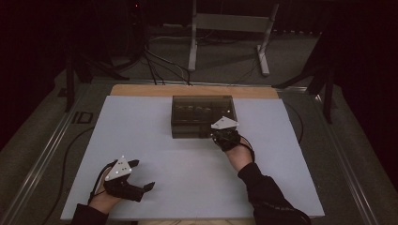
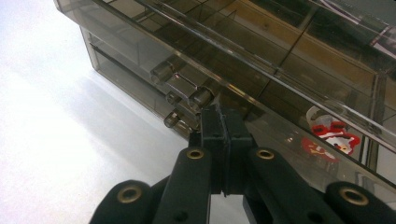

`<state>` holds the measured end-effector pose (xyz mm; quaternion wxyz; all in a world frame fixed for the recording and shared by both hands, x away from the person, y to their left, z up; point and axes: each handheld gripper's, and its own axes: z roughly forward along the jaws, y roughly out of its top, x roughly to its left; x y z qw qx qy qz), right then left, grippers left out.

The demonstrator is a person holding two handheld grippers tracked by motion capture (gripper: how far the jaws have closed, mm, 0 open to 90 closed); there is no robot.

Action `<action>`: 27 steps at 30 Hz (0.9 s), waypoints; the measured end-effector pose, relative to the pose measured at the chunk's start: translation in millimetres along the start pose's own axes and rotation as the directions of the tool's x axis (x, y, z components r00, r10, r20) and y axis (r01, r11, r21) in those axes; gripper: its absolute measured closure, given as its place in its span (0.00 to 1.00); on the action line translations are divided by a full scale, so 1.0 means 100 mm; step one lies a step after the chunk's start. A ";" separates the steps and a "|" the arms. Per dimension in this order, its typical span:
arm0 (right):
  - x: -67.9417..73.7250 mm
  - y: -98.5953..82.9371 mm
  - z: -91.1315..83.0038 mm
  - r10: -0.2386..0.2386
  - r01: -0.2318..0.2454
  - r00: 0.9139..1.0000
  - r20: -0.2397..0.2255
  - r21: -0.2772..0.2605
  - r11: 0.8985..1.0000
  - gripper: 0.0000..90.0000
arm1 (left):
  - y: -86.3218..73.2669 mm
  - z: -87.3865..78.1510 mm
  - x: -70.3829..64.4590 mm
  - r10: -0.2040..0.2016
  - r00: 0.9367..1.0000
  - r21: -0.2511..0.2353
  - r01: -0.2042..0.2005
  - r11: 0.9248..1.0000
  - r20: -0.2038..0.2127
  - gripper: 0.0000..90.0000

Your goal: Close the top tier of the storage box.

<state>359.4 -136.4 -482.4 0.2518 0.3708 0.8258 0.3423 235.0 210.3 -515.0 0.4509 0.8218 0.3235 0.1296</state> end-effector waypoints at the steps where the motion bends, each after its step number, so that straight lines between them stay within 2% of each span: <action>1: 0.00 0.00 0.00 0.002 -0.002 1.000 -0.001 0.000 1.000 1.00 | 0.00 0.00 0.00 0.000 1.000 0.000 0.000 1.000 0.000 0.00; 27: -0.06 0.06 0.12 0.014 -0.014 1.000 0.017 0.019 1.000 1.00 | 0.00 0.00 0.00 0.000 1.000 0.000 0.000 1.000 0.000 0.00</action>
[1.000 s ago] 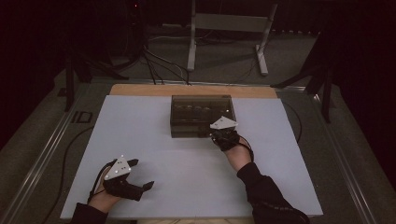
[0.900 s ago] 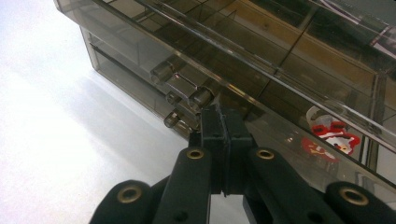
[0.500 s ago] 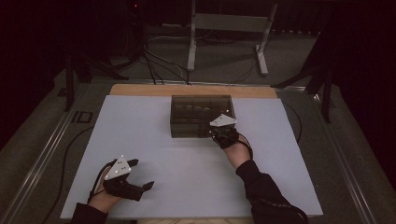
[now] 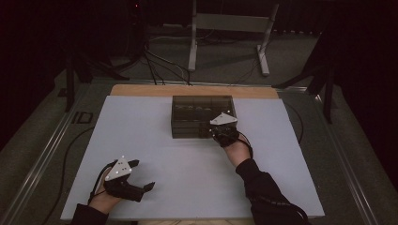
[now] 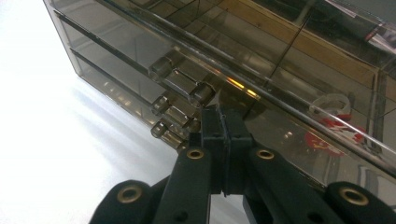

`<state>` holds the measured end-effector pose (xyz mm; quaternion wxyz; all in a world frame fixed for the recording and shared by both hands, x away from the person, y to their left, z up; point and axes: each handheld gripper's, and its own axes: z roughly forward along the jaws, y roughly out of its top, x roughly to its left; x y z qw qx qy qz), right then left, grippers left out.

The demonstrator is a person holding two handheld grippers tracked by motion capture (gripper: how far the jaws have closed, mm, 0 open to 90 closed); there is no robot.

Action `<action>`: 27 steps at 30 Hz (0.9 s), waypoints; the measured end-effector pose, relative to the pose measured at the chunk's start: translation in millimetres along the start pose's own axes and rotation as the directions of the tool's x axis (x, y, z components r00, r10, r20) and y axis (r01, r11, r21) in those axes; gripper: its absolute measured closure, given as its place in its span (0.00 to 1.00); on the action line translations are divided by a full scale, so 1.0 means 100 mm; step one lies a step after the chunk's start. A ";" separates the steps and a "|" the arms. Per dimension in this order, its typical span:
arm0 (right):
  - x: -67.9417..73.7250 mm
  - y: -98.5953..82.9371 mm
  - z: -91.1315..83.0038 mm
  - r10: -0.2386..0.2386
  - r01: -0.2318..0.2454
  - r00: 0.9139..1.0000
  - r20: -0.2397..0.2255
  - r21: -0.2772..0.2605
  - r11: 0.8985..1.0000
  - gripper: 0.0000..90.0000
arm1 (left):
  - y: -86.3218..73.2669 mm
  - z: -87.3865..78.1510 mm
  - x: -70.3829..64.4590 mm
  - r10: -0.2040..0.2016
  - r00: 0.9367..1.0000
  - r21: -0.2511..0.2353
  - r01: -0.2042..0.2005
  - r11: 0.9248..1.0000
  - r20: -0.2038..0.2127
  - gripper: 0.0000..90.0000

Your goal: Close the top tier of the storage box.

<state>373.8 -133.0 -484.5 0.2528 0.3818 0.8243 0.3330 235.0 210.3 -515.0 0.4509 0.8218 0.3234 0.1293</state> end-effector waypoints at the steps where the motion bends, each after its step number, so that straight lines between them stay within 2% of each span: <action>1: 0.00 0.00 0.00 0.001 -0.001 1.000 0.000 0.001 1.000 1.00 | 0.00 0.00 0.00 -0.001 1.000 -0.001 0.001 1.000 0.000 0.00; 21: 0.00 -0.01 0.01 -0.001 0.001 1.000 -0.001 0.001 1.000 1.00 | 0.00 0.00 0.00 0.001 1.000 0.001 -0.001 1.000 0.000 0.00; 27: 0.05 -0.06 0.03 -0.028 0.028 1.000 -0.001 0.021 0.999 0.95 | 0.00 0.00 0.00 0.002 1.000 0.000 -0.002 1.000 0.000 0.00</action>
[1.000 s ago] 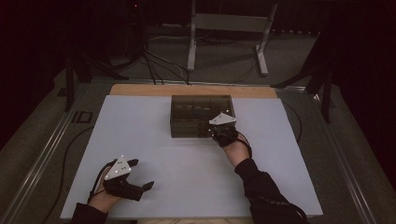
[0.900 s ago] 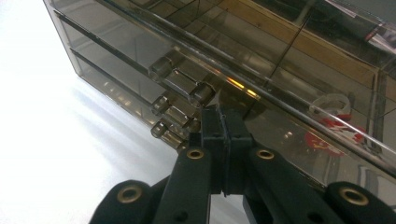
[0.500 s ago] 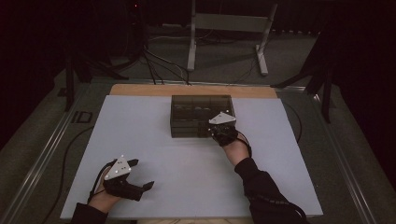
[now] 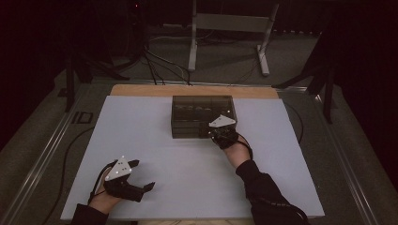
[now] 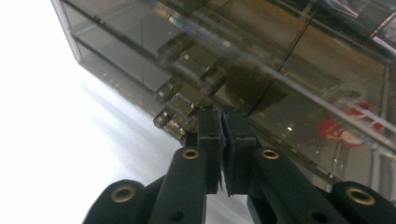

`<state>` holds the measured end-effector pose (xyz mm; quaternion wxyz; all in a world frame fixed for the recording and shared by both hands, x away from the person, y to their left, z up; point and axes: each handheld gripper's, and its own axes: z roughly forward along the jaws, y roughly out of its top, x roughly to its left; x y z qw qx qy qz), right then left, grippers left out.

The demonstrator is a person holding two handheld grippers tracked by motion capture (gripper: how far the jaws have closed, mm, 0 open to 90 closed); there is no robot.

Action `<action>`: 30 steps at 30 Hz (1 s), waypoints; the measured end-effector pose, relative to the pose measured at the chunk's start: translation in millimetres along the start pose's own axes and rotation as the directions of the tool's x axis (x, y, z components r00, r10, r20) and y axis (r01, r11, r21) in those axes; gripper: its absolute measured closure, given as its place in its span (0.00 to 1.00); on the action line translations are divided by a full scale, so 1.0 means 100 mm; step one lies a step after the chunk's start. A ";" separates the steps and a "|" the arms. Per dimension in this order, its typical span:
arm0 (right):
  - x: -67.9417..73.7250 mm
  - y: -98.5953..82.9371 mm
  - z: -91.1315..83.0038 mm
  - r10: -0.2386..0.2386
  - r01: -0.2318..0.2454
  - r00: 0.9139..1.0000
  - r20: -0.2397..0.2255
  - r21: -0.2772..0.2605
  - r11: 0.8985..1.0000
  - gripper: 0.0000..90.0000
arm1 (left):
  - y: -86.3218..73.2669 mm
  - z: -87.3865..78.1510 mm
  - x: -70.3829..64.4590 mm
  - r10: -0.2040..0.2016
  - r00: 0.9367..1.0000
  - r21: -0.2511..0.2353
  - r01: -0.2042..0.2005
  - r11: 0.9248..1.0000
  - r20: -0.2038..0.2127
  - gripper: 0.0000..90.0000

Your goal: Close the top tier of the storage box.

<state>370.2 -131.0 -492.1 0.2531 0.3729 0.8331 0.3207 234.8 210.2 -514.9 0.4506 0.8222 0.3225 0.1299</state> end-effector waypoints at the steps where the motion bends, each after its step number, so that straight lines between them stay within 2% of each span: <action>1: 0.01 -0.01 0.00 -0.012 0.012 1.000 0.004 0.004 1.000 0.93 | 0.00 0.00 0.00 0.000 1.000 0.001 0.000 1.000 0.000 0.00; 4: 0.05 -0.02 -0.01 -0.036 0.036 0.999 0.019 0.006 0.999 0.85 | 0.00 0.00 0.00 -0.002 1.000 0.000 0.002 1.000 0.001 0.00; 7: 0.08 -0.02 -0.01 -0.040 0.040 0.999 0.015 0.010 0.999 0.78 | 0.00 0.00 0.00 -0.002 1.000 0.000 0.002 1.000 0.001 0.00; 19: 0.05 -0.05 -0.02 0.029 -0.029 0.999 -0.022 0.010 1.000 0.56 | 0.00 0.00 0.00 0.001 1.000 0.002 -0.001 1.000 0.002 0.00; 30: 0.09 -0.06 -0.06 0.049 -0.049 0.998 -0.040 -0.005 0.999 0.38 | 0.00 0.00 0.00 0.003 1.000 0.002 -0.003 1.000 0.002 0.00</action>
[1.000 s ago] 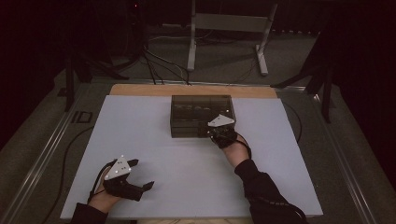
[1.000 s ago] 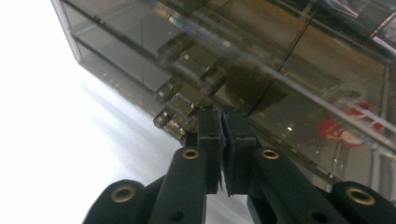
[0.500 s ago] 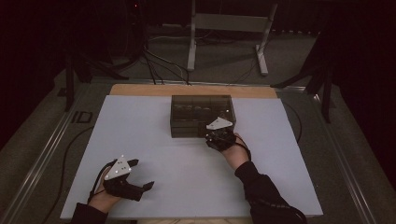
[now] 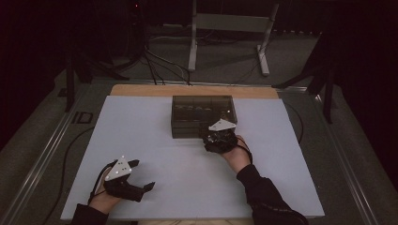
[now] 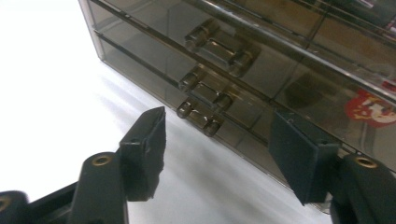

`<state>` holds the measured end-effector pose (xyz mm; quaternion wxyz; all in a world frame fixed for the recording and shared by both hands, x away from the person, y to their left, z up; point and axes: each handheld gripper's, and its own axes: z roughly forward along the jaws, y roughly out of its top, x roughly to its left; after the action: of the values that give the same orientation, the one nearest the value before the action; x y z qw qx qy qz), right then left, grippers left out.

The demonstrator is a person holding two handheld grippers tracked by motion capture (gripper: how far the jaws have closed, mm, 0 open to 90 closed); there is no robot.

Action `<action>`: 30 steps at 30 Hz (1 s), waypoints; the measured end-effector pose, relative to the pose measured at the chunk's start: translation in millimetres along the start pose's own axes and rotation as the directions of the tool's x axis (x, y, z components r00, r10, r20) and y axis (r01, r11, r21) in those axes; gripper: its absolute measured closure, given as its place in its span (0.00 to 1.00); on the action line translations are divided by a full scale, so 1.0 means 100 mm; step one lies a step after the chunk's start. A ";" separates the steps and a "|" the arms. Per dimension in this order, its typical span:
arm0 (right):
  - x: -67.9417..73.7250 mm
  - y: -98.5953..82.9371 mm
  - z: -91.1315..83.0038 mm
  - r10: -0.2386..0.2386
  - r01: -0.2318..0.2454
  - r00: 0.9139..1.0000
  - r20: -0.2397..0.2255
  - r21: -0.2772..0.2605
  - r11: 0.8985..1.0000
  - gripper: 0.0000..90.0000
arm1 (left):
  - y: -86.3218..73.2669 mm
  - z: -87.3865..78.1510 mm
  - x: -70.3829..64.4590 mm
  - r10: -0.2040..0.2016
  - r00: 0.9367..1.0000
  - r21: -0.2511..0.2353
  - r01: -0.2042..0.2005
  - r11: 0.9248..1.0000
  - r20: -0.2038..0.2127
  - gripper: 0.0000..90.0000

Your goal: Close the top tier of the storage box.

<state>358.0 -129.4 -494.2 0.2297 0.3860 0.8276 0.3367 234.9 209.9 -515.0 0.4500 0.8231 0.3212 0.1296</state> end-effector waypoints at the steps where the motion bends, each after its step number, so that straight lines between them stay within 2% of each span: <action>1: 0.00 0.00 0.00 0.004 -0.004 1.000 0.000 0.000 1.000 0.36 | 0.00 0.00 0.00 0.001 1.000 0.000 -0.001 1.000 0.001 0.00; 4: 0.00 0.01 -0.01 0.015 -0.015 1.000 -0.003 -0.003 1.000 0.29 | 0.00 0.00 0.00 0.000 1.000 0.000 0.000 1.000 0.001 0.00; 6: 0.01 0.03 -0.02 0.025 -0.025 1.000 -0.009 -0.001 1.000 0.20 | 0.00 0.00 0.00 -0.001 1.000 -0.002 0.001 1.000 0.001 0.00; 11: 0.02 0.06 -0.03 0.028 -0.027 0.999 -0.026 0.013 1.000 0.09 | 0.00 0.00 0.00 -0.001 1.000 -0.003 0.001 1.000 0.001 0.00; 12: 0.02 0.07 -0.03 0.027 -0.026 0.999 -0.038 0.016 1.000 0.04 | 0.00 0.00 0.00 -0.002 1.000 -0.004 0.002 1.000 0.001 0.00; 16: 0.03 0.08 -0.04 0.022 -0.021 0.998 -0.060 0.019 1.000 0.00 | 0.00 0.00 0.00 0.000 1.000 -0.002 0.000 1.000 0.002 0.00; 21: 0.02 0.08 -0.06 0.015 -0.014 0.997 -0.074 0.007 1.000 0.00 | 0.00 0.00 0.00 -0.001 1.000 -0.004 0.001 1.000 0.003 0.00; 26: 0.01 0.10 -0.07 -0.023 0.023 0.996 -0.090 0.008 1.000 0.00 | 0.00 0.00 0.00 0.000 1.000 -0.001 0.000 1.000 0.003 0.00; 30: 0.01 0.12 -0.09 -0.023 0.024 0.994 -0.109 0.011 1.000 0.00 | 0.00 0.00 0.00 -0.002 1.000 -0.002 0.002 1.000 0.001 0.00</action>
<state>358.0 -126.5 -479.5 0.1858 0.3587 0.8454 0.3496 234.8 209.8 -515.1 0.4509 0.8226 0.3215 0.1289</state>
